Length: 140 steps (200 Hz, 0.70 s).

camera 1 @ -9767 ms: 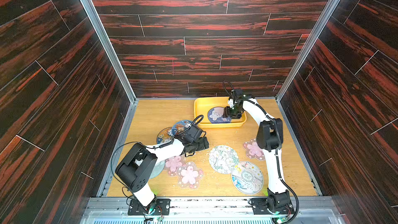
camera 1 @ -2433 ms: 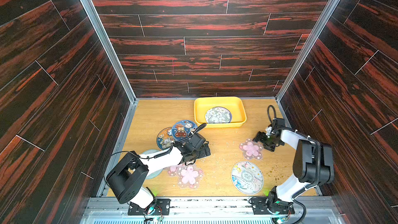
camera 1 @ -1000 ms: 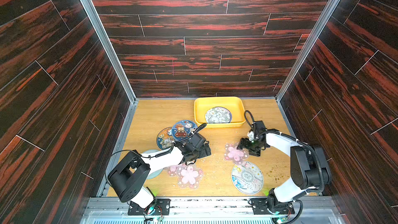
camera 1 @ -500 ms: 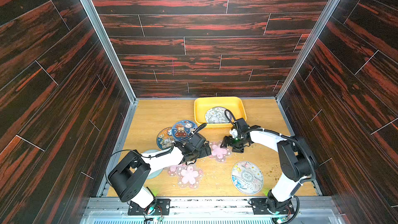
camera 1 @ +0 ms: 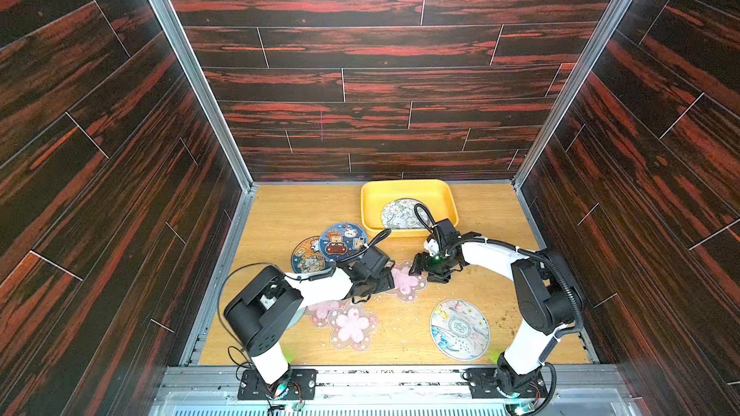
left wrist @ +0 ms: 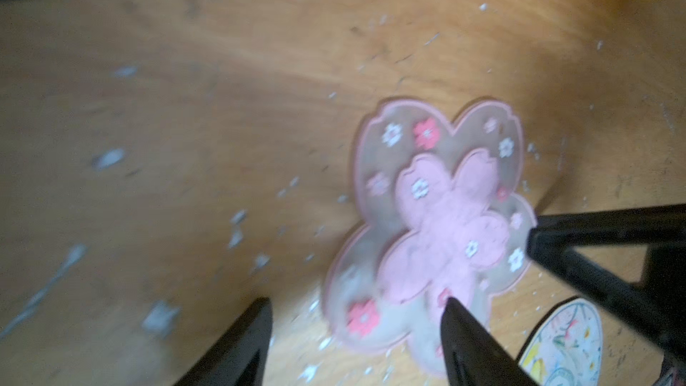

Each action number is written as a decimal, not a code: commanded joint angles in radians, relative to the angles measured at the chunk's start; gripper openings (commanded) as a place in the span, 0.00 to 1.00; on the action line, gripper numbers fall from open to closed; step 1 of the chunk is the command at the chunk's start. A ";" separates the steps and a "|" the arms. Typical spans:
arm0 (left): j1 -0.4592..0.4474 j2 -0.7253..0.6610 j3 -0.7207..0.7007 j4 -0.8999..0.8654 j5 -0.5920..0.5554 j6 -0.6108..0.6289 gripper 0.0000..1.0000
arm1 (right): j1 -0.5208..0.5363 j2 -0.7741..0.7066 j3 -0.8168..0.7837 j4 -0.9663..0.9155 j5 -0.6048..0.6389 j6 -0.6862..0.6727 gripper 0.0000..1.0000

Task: Put the coasters into the storage box
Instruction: Move the coaster to the center of the board, then pick up the coaster from the center of the board.

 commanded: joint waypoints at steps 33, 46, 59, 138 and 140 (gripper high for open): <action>0.006 0.095 0.102 -0.060 0.030 0.054 0.68 | 0.010 0.051 -0.018 -0.012 0.001 -0.001 0.70; 0.006 0.107 0.106 -0.069 0.040 0.052 0.67 | 0.010 0.052 -0.018 -0.009 -0.002 -0.001 0.69; 0.006 0.115 0.108 -0.076 0.050 0.051 0.66 | 0.012 0.055 -0.018 -0.004 -0.007 0.001 0.69; 0.006 0.149 0.108 -0.074 0.100 0.052 0.62 | 0.033 0.074 -0.005 0.008 -0.031 0.005 0.64; 0.006 0.149 0.108 -0.074 0.101 0.052 0.62 | 0.033 0.075 -0.005 0.008 -0.032 0.006 0.64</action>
